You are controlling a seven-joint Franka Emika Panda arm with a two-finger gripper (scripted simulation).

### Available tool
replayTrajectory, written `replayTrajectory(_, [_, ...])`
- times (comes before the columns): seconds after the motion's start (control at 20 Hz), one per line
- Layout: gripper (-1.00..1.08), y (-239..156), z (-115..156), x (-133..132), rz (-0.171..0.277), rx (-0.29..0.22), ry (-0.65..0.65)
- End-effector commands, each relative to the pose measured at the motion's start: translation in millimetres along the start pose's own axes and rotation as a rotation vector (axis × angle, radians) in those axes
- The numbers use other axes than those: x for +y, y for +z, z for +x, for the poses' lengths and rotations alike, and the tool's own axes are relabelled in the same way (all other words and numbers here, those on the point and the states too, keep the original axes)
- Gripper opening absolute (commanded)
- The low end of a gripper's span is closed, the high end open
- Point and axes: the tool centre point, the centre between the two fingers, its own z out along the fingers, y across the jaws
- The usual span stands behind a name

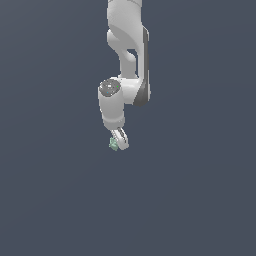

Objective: Pick up the object and move it to a goal position.

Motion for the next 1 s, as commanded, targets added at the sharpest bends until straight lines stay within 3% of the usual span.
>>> replayTrajectory(0.0, [1.0, 10.5, -0.3, 0.7, -0.001, 0.0, 0.001])
replayTrajectory(0.5, [1.0, 40.0, -0.3, 0.5, -0.001, 0.0, 0.004])
replayTrajectory(0.55, [-1.0, 40.0, -0.3, 0.5, -0.001, 0.0, 0.004])
replayTrajectory(0.95, [-1.0, 40.0, -0.3, 0.5, -0.001, 0.0, 0.004])
